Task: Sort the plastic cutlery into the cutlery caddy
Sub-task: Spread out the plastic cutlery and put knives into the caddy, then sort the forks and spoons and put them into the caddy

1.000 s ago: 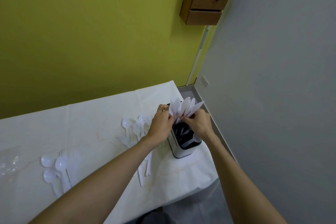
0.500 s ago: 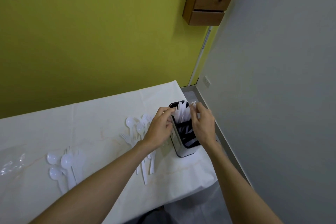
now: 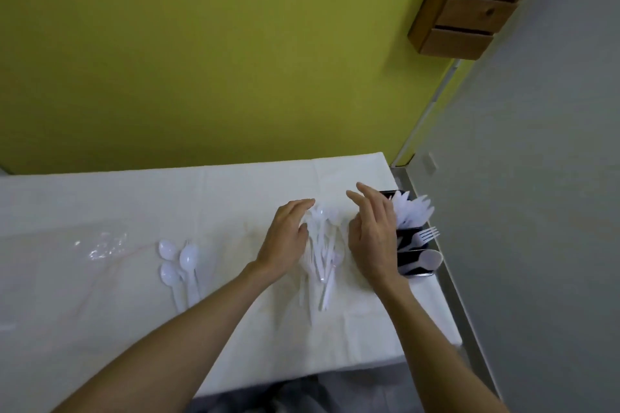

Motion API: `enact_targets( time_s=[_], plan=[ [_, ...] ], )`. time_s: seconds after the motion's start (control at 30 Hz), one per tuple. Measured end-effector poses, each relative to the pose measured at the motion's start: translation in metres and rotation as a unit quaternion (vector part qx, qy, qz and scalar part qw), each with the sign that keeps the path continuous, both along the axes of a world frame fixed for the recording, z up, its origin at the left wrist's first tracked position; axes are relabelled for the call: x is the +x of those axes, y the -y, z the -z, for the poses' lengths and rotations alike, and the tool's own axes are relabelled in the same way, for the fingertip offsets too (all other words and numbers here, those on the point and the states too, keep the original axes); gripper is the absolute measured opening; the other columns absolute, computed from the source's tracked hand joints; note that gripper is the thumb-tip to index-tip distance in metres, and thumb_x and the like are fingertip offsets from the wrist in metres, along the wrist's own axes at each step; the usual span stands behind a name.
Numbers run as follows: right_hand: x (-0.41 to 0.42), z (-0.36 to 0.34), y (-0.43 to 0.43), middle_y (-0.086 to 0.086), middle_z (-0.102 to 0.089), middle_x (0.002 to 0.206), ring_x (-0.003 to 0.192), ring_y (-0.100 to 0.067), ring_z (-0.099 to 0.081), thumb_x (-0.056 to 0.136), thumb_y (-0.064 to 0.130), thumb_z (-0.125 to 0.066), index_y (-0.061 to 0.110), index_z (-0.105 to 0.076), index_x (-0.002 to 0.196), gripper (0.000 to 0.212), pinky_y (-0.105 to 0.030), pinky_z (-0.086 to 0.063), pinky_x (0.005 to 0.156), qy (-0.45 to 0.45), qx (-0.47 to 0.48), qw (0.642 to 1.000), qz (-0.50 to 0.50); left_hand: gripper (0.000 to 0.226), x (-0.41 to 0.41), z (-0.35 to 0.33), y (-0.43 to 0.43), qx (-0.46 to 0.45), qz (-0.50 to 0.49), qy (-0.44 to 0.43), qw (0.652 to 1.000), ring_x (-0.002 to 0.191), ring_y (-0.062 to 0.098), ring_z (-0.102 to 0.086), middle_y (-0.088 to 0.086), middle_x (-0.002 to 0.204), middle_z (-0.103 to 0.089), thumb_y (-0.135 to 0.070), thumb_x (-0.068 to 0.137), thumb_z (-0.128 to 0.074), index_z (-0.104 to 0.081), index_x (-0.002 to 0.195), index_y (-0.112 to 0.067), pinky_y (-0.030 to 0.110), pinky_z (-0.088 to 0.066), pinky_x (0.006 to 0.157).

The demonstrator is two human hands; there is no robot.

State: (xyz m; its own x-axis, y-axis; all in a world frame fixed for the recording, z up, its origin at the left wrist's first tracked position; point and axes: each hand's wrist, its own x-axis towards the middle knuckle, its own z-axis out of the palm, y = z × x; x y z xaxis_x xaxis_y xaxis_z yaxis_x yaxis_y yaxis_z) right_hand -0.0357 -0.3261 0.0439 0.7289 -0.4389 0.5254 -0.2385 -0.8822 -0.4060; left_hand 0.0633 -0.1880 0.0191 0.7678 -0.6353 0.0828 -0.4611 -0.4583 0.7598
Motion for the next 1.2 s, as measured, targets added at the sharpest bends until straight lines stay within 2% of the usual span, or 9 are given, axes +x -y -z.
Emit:
enact_targets(
  time_s=[0.13, 0.3, 0.47, 0.6, 0.77, 0.87, 1.0, 1.1, 1.2],
  plan=[
    [0.022, 0.034, -0.066, -0.012, -0.059, 0.130, 0.118, -0.029, -0.051, 0.075, -0.012, -0.055, 0.007, -0.063, 0.119, 0.048, -0.039, -0.047, 0.098, -0.111, 0.040, 0.988, -0.098, 0.046, 0.012, 0.021, -0.079, 0.023, -0.101, -0.033, 0.994, 0.130, 0.010, -0.038, -0.007, 0.139, -0.047, -0.001, 0.093, -0.047, -0.048, 0.135, -0.020, 0.014, -0.026, 0.105],
    [0.038, 0.075, -0.144, -0.007, -0.061, 0.130, 0.115, -0.031, -0.057, 0.086, 0.007, -0.063, 0.013, -0.063, 0.123, 0.038, -0.040, -0.050, 0.095, -0.289, 0.056, 0.925, -0.239, 0.043, 0.010, 0.051, -0.177, 0.081, -0.216, -0.069, 0.970, 0.127, 0.021, -0.042, 0.004, 0.136, -0.051, 0.002, 0.091, -0.050, -0.051, 0.131, -0.013, 0.024, -0.031, 0.105],
    [0.066, 0.088, -0.195, -0.005, -0.051, 0.134, 0.117, -0.024, -0.049, 0.099, 0.028, -0.048, 0.018, -0.050, 0.134, 0.036, -0.035, -0.048, 0.093, -0.393, 0.110, 0.875, -0.260, 0.053, 0.001, 0.074, -0.233, 0.185, -0.204, -0.093, 0.957, 0.137, 0.023, -0.032, 0.005, 0.148, -0.039, -0.016, 0.092, -0.061, -0.042, 0.141, -0.013, 0.031, -0.030, 0.111],
    [0.076, 0.097, -0.214, -0.005, -0.052, 0.117, 0.104, -0.023, -0.053, 0.093, 0.032, -0.058, 0.015, -0.052, 0.120, 0.032, -0.032, -0.050, 0.084, -0.404, 0.176, 0.876, -0.197, 0.070, -0.003, 0.088, -0.242, 0.231, -0.121, -0.085, 0.962, 0.148, 0.020, -0.004, -0.003, 0.159, -0.016, -0.037, 0.092, -0.058, -0.025, 0.150, -0.017, 0.032, -0.011, 0.119],
    [0.075, 0.101, -0.203, -0.005, -0.053, 0.108, 0.084, -0.021, -0.056, 0.093, 0.016, -0.056, 0.010, -0.054, 0.108, 0.016, -0.022, -0.047, 0.070, -0.377, 0.217, 0.892, -0.125, 0.071, 0.007, 0.096, -0.224, 0.197, -0.073, -0.081, 0.974, 0.148, 0.016, -0.002, -0.005, 0.159, -0.013, -0.035, 0.092, -0.058, -0.022, 0.151, -0.016, 0.026, -0.005, 0.119],
    [0.067, 0.102, -0.186, -0.002, -0.052, 0.107, 0.080, -0.015, -0.052, 0.094, 0.015, -0.055, 0.011, -0.055, 0.107, 0.014, -0.011, -0.036, 0.061, -0.369, 0.229, 0.897, -0.084, 0.068, 0.012, 0.102, -0.210, 0.193, -0.037, -0.061, 0.979, 0.148, 0.018, -0.004, -0.001, 0.160, -0.013, -0.031, 0.094, -0.057, -0.024, 0.150, -0.013, 0.023, -0.003, 0.118],
    [0.062, 0.102, -0.172, 0.000, -0.052, 0.106, 0.083, -0.015, -0.053, 0.093, 0.017, -0.058, 0.013, -0.051, 0.110, 0.019, -0.021, -0.043, 0.072, -0.354, 0.248, 0.901, -0.037, 0.052, 0.013, 0.103, -0.196, 0.186, -0.079, -0.017, 0.979, 0.146, 0.027, -0.015, 0.006, 0.157, -0.024, -0.021, 0.097, -0.052, -0.035, 0.144, -0.008, 0.038, -0.019, 0.120],
    [0.063, 0.102, -0.169, 0.000, -0.053, 0.105, 0.084, -0.016, -0.054, 0.093, 0.017, -0.060, 0.014, -0.049, 0.114, 0.023, -0.024, -0.044, 0.072, -0.353, 0.256, 0.900, -0.016, 0.049, 0.011, 0.108, -0.197, 0.220, -0.021, 0.070, 0.973, 0.144, 0.027, -0.025, 0.001, 0.154, -0.032, -0.027, 0.094, -0.055, -0.044, 0.141, -0.018, 0.041, -0.030, 0.115],
    [0.067, 0.103, -0.165, -0.003, -0.060, 0.104, 0.084, -0.018, -0.057, 0.093, 0.014, -0.059, 0.013, -0.049, 0.116, 0.025, -0.027, -0.046, 0.070, -0.350, 0.284, 0.893, 0.012, 0.046, 0.011, 0.108, -0.206, 0.252, -0.034, 0.083, 0.963, 0.139, 0.026, -0.035, -0.002, 0.149, -0.041, -0.035, 0.091, -0.059, -0.051, 0.136, -0.026, 0.040, -0.040, 0.105]
  ],
)
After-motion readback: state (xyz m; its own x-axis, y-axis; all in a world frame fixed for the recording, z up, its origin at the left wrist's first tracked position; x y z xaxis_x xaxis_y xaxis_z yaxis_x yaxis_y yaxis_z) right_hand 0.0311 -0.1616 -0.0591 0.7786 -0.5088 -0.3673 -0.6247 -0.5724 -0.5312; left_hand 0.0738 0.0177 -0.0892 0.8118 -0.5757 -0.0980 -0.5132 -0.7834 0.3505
